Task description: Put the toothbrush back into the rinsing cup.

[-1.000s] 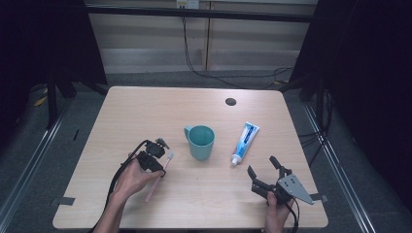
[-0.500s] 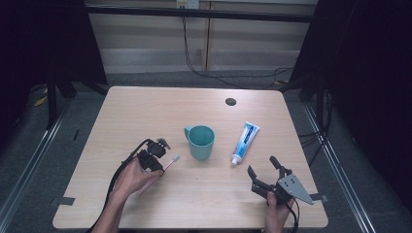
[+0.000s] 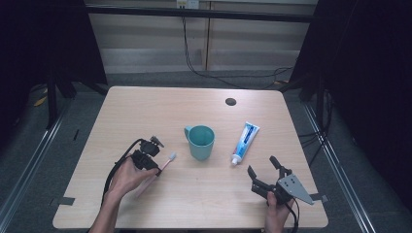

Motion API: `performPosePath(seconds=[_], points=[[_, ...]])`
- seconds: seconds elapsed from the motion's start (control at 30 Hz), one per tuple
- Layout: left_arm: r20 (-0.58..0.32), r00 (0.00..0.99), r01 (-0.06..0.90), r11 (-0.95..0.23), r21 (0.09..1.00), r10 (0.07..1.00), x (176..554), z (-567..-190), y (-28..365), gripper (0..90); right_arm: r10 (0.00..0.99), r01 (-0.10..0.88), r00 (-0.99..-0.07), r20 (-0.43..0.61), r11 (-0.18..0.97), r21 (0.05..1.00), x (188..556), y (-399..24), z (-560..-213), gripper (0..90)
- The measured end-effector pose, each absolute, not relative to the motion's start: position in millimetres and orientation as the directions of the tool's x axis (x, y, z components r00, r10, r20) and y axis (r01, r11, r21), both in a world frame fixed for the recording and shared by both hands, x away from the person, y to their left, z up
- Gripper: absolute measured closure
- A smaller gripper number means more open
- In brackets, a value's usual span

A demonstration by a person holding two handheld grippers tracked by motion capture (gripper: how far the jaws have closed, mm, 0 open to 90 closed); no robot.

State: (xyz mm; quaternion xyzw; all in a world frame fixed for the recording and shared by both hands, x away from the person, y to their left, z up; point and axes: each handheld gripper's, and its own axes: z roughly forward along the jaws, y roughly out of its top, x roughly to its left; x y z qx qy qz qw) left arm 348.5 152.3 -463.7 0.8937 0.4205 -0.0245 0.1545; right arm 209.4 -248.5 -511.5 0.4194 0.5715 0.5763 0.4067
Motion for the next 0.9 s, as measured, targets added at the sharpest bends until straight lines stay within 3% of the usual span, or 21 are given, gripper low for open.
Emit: performPosePath(seconds=[0.67,0.9], points=[[-0.257,0.611,0.773,-0.495,0.397,0.749,346,-441,173,78.8,0.948,0.010,-0.317,0.018,-0.016,1.000,209,-248,-512,12.8],[-0.329,0.611,0.766,-0.434,0.474,0.720,345,-433,183,78.8,0.948,0.010,-0.317,0.018,-0.016,1.000,209,-249,-512,12.8]])
